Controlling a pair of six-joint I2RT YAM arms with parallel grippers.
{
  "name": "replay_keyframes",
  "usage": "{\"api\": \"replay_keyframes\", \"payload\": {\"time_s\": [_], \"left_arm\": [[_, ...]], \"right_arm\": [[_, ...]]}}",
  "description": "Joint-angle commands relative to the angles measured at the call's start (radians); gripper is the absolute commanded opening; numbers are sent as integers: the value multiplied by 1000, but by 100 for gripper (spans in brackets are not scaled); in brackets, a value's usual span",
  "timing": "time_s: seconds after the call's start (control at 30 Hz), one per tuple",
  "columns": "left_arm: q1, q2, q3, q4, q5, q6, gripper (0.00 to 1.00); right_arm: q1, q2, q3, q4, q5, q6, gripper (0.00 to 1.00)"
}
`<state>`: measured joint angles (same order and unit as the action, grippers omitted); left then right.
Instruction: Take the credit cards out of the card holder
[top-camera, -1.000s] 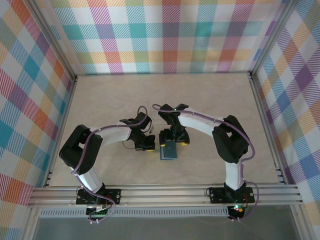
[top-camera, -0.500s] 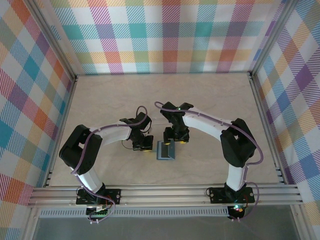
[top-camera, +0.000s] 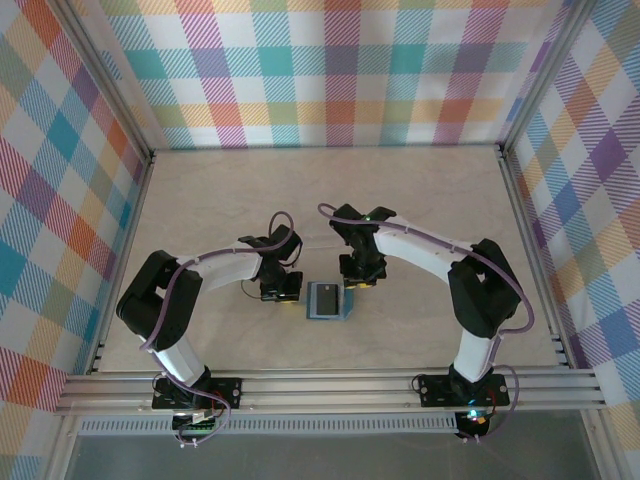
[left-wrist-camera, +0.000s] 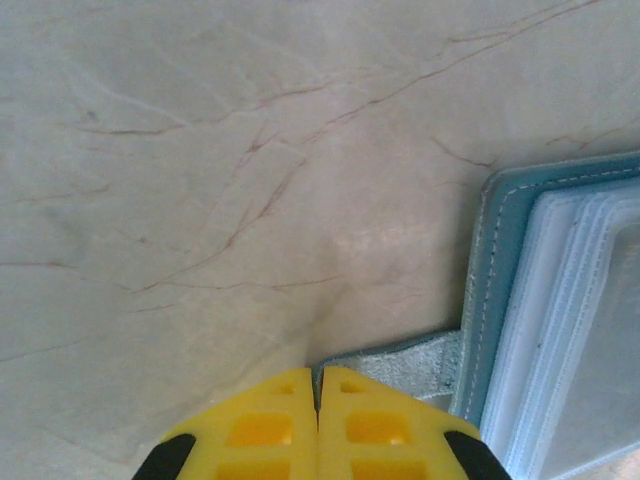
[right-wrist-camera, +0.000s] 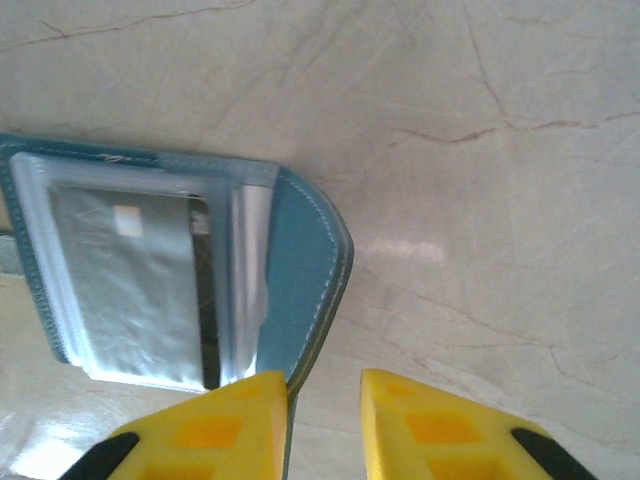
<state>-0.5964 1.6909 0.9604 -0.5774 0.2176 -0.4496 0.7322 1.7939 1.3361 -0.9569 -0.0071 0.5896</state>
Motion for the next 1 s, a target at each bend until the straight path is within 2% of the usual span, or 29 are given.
{"api": "replay_keyframes", "payload": {"time_s": [0.0,0.17,0.3,0.47,0.67,0.77,0.97], "left_arm": [[11,-25,11,-67,-65,-5,0],[10,-30,6,-78,-87,-8,0],[11,-30,0,-83,-103,-10,0],[11,-24,-3,-73,-97,-14,0],[10,-20,-5,-60,-83,-14,0],[10,-25,-5,-56,-78,-14,0],[10,-47,3,-56,-66,-12,4]], "right_arm": [[-9,-11,-28,33,6,5,22],[-17,1,-51,82,4,7,20],[-21,26,-52,77,28,0,24],[-20,57,-73,77,59,4,39],[-21,77,-111,89,91,18,46],[-21,85,-117,78,122,19,58],[-20,90,-109,49,149,12,67]]}}
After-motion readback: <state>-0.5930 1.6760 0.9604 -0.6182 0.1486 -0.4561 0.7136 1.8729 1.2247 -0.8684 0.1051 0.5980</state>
